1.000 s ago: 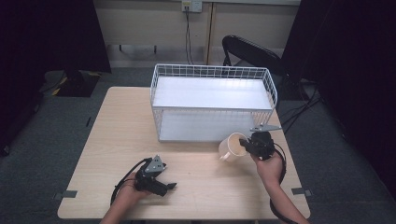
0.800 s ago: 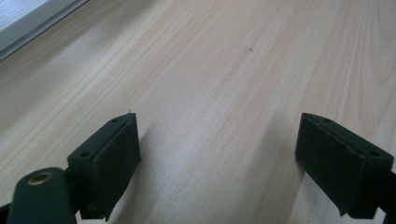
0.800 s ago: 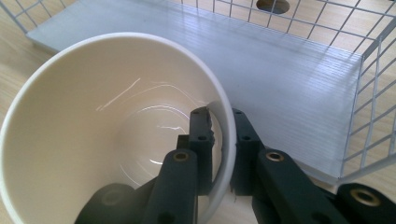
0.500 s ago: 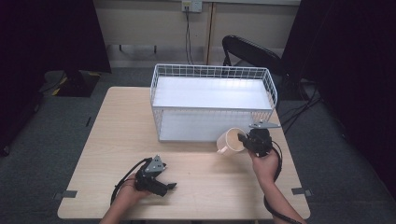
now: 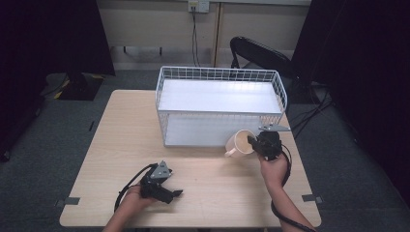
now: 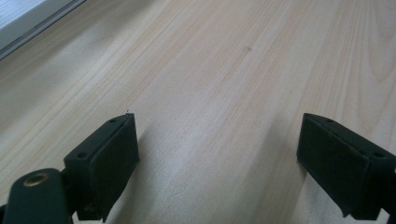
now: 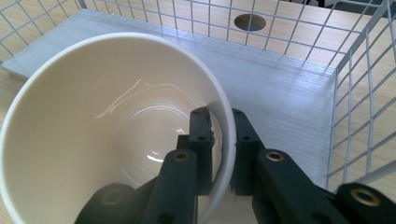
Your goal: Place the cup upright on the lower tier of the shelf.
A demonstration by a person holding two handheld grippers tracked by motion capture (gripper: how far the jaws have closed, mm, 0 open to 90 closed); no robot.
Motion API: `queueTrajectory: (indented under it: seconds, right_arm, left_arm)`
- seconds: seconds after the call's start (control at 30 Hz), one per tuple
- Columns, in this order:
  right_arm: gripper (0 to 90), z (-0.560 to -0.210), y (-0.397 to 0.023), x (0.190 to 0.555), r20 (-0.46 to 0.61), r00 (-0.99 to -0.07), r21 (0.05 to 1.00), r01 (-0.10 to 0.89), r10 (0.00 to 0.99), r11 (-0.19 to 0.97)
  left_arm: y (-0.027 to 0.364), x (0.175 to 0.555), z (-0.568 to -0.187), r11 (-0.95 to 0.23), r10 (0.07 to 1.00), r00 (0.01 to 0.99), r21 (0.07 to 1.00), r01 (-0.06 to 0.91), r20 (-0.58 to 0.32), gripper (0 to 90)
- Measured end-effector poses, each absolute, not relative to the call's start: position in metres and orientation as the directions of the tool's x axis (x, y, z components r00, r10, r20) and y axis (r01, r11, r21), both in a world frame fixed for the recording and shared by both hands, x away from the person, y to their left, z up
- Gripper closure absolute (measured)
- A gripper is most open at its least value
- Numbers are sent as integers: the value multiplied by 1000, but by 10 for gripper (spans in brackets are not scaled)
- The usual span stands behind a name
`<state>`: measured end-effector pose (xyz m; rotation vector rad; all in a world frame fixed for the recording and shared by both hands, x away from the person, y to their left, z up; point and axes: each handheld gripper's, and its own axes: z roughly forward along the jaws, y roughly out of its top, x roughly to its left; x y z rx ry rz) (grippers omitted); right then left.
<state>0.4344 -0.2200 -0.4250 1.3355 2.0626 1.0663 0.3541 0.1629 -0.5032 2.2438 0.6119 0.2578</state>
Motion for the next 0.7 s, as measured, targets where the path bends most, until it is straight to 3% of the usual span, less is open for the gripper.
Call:
queueTrajectory:
  seconds: [0.7]
  right_arm:
    - [826,-418,-210,443,-16,-363,836,506,932,212]
  left_arm:
    - [162,354,-503,-584,499,866,735,344,-9,107]
